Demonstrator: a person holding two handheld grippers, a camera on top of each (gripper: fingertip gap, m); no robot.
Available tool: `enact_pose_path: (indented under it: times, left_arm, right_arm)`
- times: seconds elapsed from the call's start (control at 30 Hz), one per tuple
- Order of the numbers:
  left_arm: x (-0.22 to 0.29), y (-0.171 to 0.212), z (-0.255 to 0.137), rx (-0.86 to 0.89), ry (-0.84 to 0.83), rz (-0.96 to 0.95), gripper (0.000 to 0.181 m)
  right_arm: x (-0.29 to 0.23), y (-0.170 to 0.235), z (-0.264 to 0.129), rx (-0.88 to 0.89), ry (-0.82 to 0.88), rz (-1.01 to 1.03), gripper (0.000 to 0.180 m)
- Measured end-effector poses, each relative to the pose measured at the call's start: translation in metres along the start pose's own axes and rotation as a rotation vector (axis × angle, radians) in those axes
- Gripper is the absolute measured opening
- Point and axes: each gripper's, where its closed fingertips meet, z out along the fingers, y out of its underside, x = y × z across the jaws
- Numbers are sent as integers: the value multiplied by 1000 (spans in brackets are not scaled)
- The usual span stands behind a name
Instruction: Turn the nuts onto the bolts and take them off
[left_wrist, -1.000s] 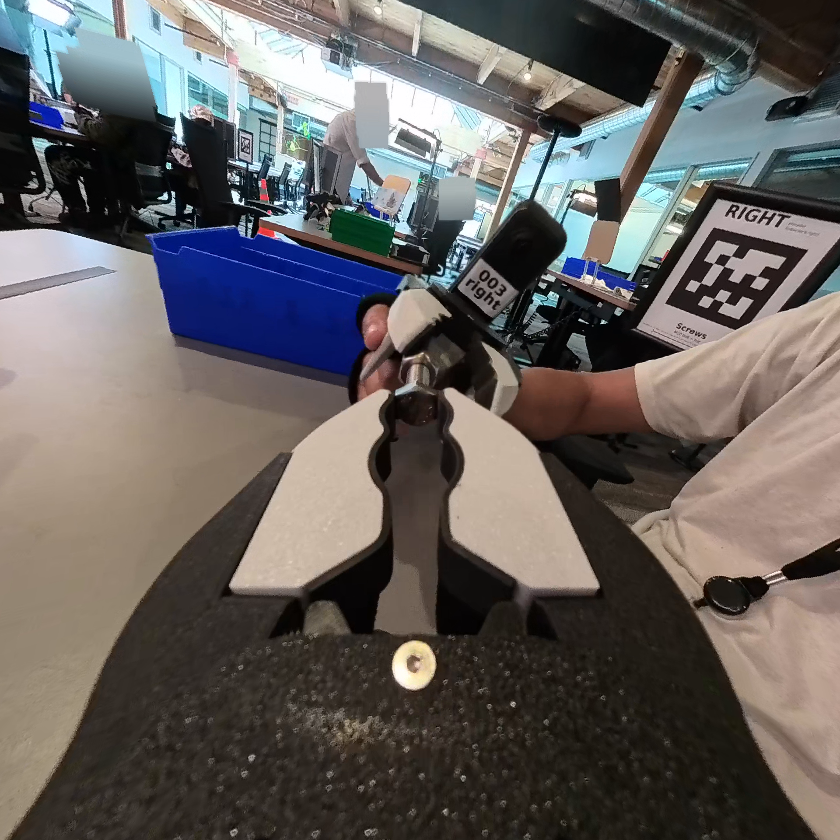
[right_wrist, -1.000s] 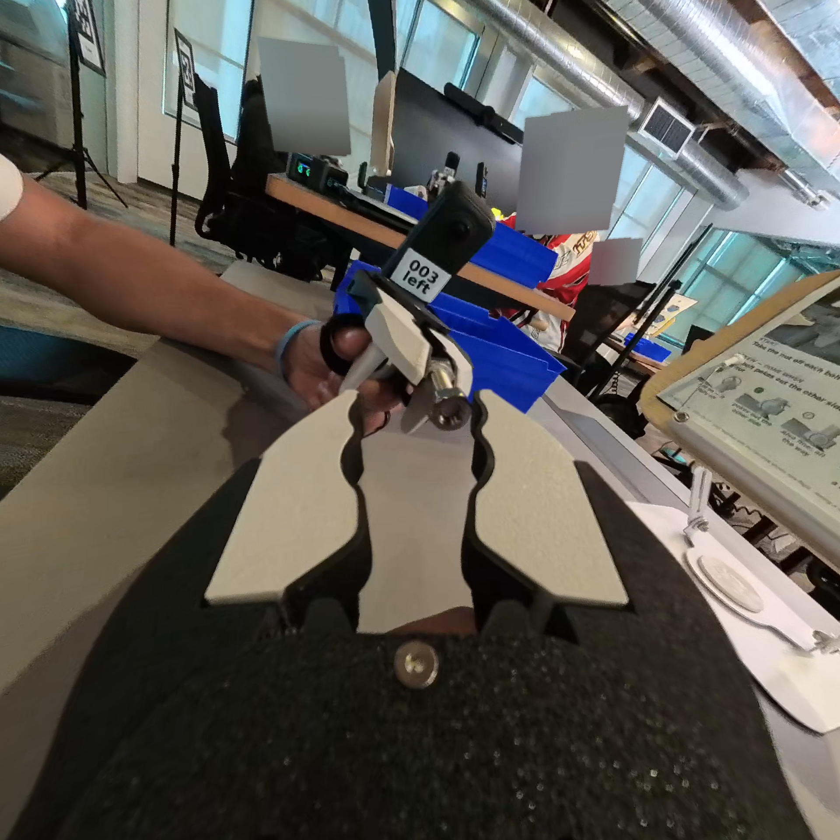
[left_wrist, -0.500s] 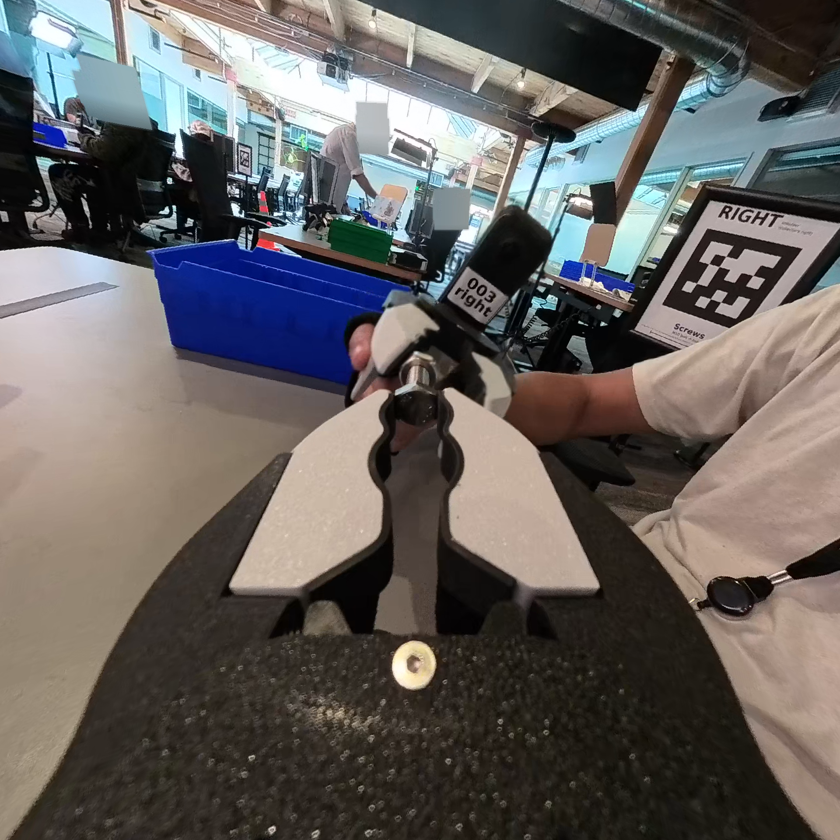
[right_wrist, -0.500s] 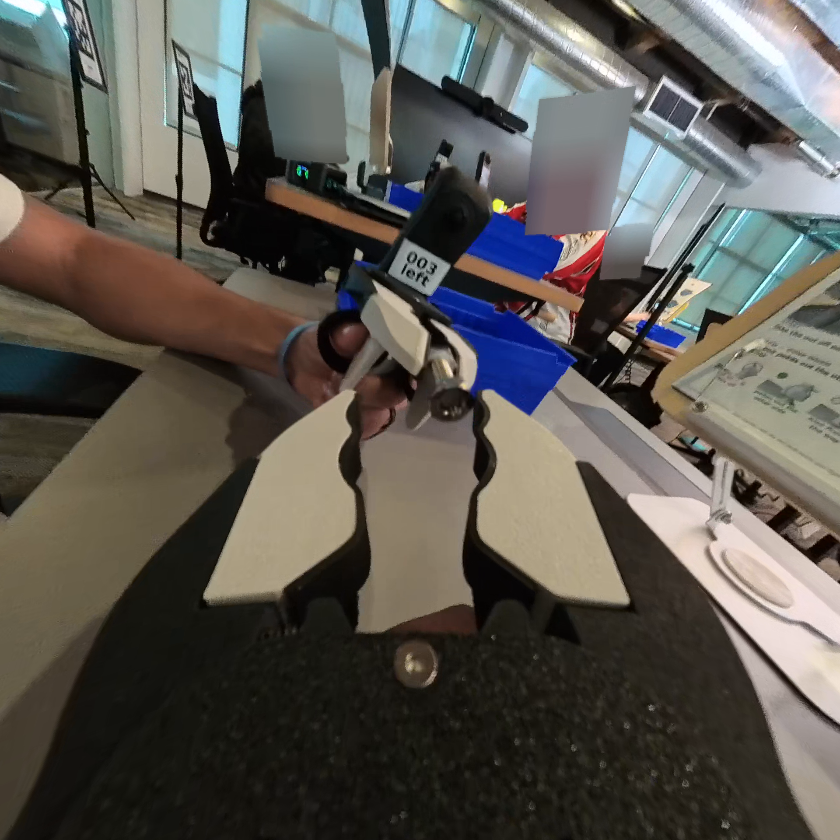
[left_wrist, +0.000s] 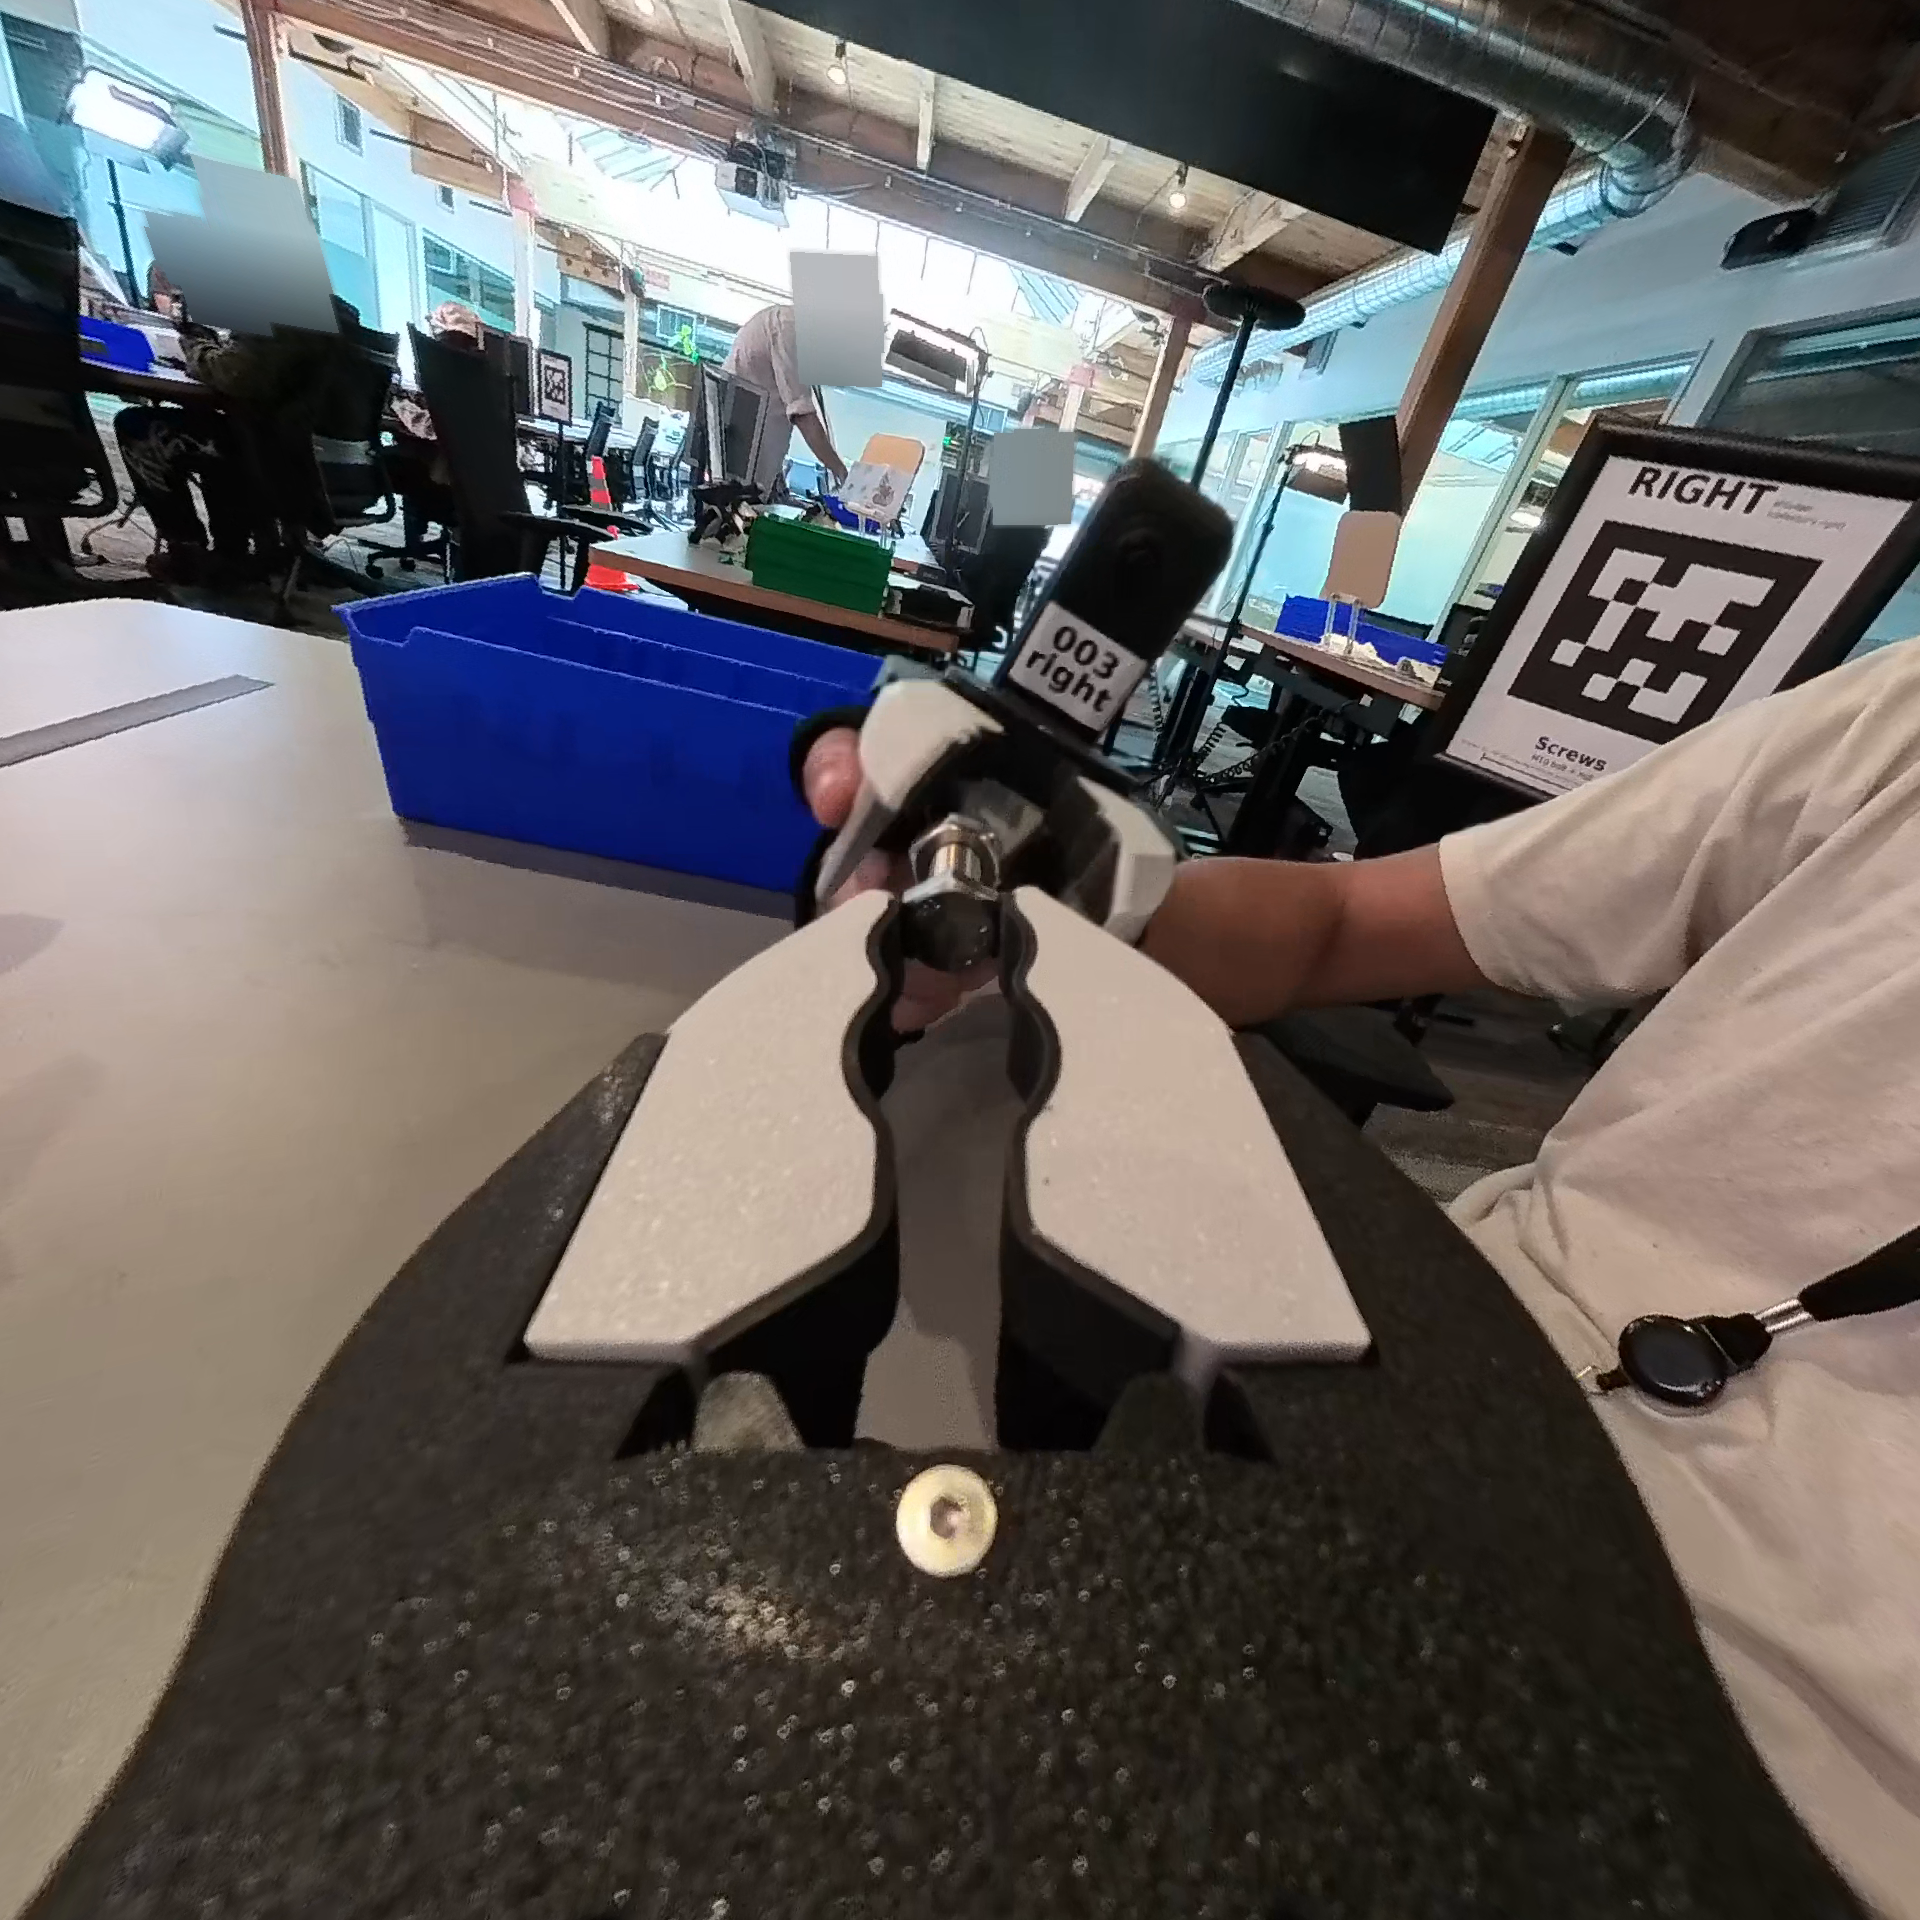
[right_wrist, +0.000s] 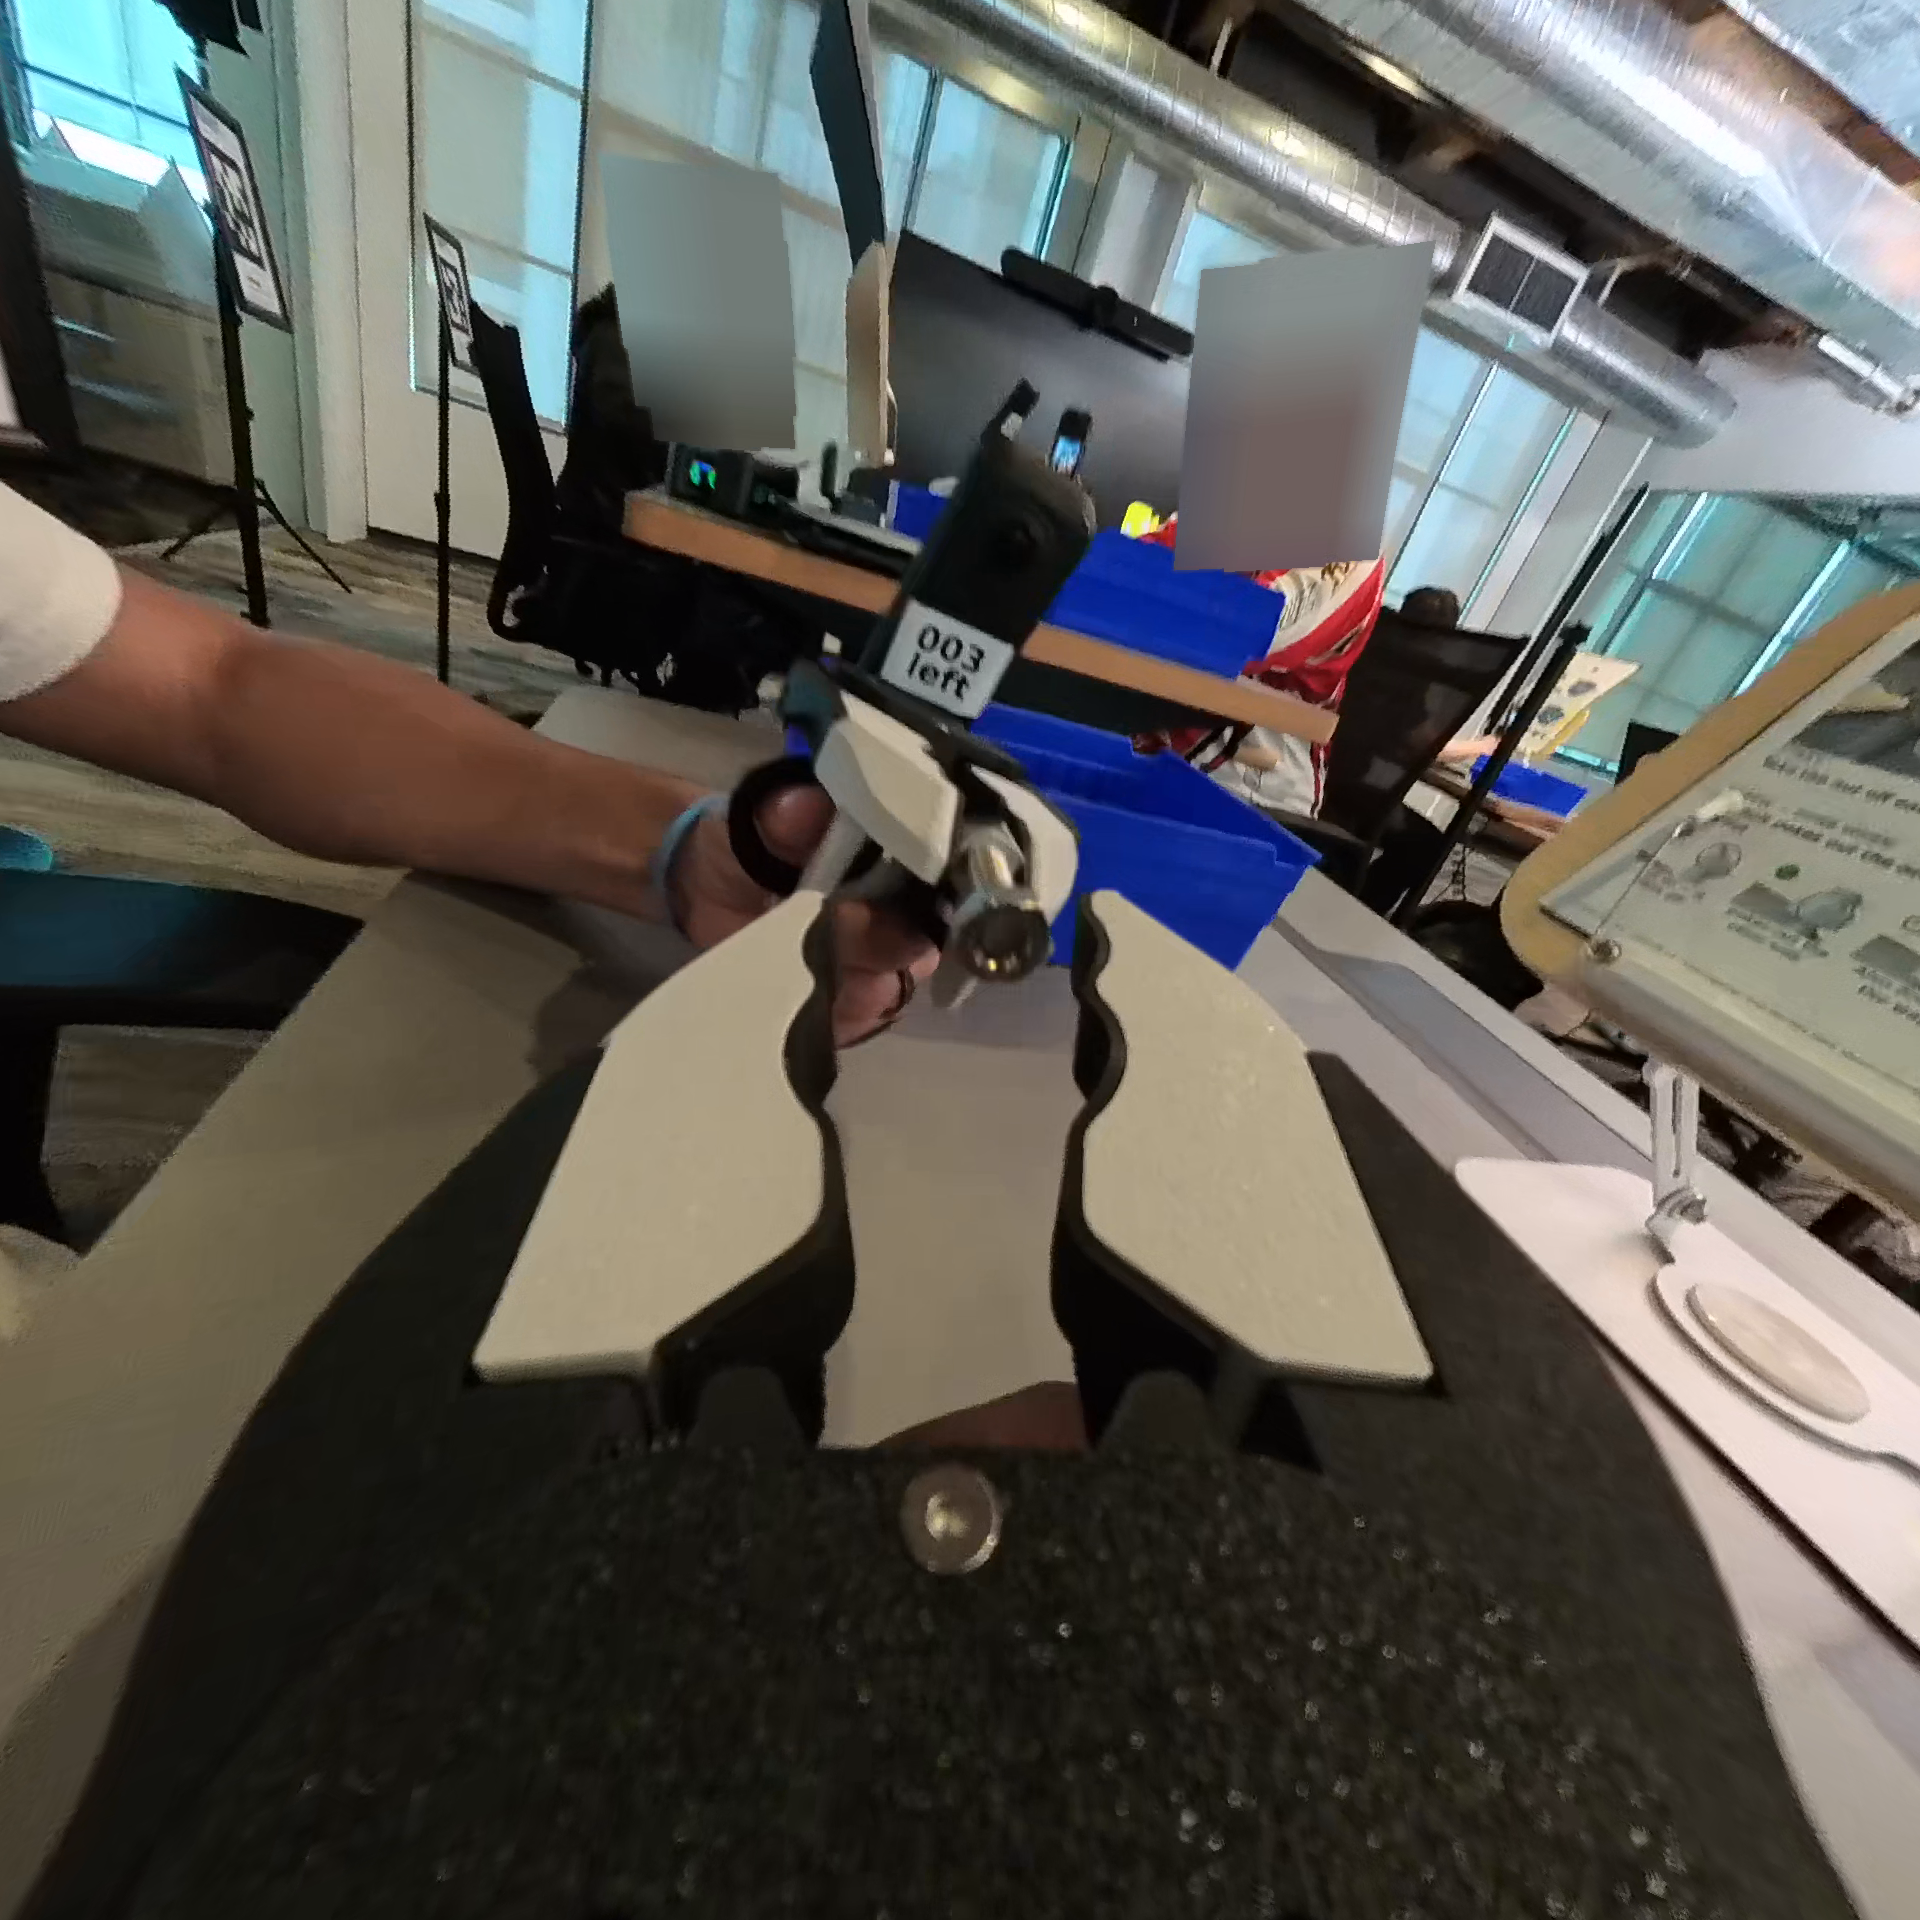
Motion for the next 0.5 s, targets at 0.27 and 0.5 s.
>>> enact_pose_path:
  times: [0.27,0.5]
  left_arm:
    - [1,-4,-1,19,6,-1,17]
    - [1,-4,-3,19,8,-6,17]
  right_arm:
    - [0,17,5,-64,-6,14,44]
    - [-5,3,6,-13,0,-14,45]
